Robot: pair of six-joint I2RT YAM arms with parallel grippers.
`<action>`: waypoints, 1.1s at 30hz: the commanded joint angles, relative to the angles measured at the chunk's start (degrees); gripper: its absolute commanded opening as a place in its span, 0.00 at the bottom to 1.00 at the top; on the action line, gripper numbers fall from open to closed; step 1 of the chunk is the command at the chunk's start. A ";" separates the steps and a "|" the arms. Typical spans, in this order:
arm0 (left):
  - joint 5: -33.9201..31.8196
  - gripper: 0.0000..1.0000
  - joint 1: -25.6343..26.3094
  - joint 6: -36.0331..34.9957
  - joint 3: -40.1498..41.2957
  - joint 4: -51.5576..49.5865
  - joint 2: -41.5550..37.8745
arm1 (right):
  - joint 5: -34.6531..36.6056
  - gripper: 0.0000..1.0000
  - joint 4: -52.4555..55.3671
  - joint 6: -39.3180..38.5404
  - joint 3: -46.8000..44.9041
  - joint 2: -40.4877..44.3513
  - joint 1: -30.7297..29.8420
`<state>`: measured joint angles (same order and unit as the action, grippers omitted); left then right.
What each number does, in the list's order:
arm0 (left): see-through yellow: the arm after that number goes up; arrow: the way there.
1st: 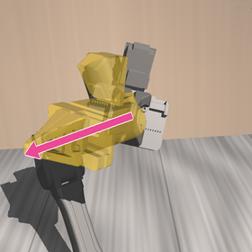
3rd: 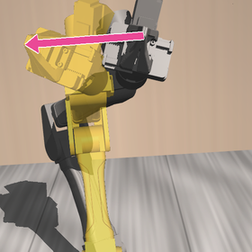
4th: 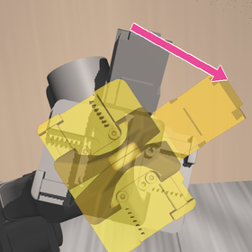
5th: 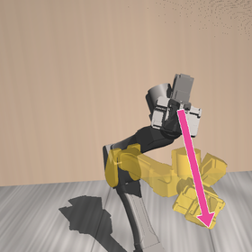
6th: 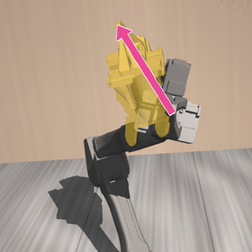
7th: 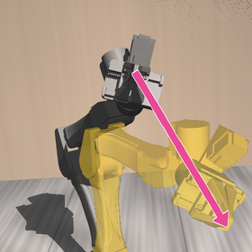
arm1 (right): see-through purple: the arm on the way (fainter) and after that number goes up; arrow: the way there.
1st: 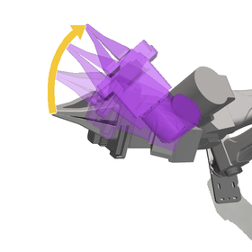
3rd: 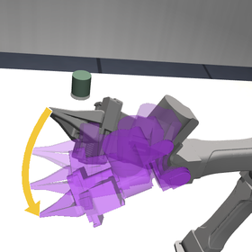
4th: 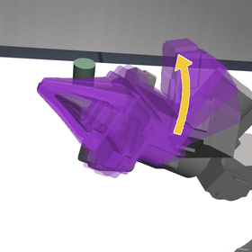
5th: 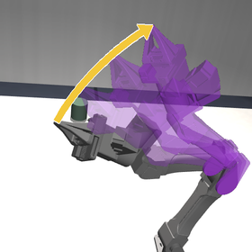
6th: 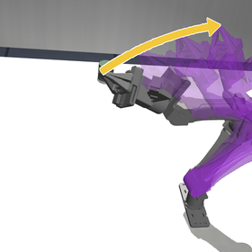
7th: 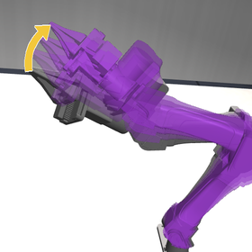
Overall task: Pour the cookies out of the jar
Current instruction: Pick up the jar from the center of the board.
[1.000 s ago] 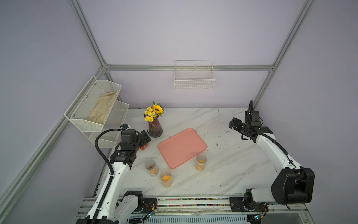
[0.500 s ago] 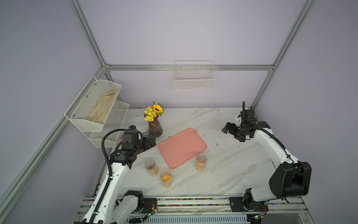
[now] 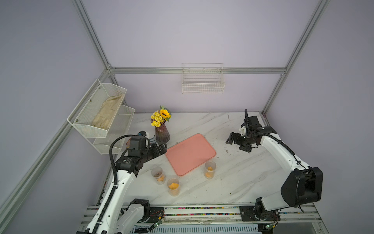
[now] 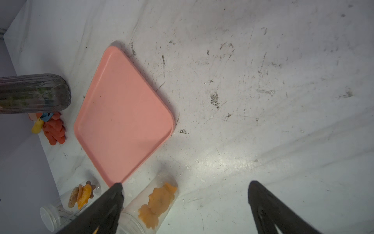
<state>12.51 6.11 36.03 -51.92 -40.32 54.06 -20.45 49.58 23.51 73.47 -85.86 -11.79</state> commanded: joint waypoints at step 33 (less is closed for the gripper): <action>9.55 1.00 2.32 2.99 0.10 5.95 6.78 | 12.43 0.97 21.11 -5.10 17.76 -18.92 -31.50</action>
<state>21.26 8.01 38.44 -51.90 -36.32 61.19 -10.28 66.43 19.55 89.80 -104.01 -42.35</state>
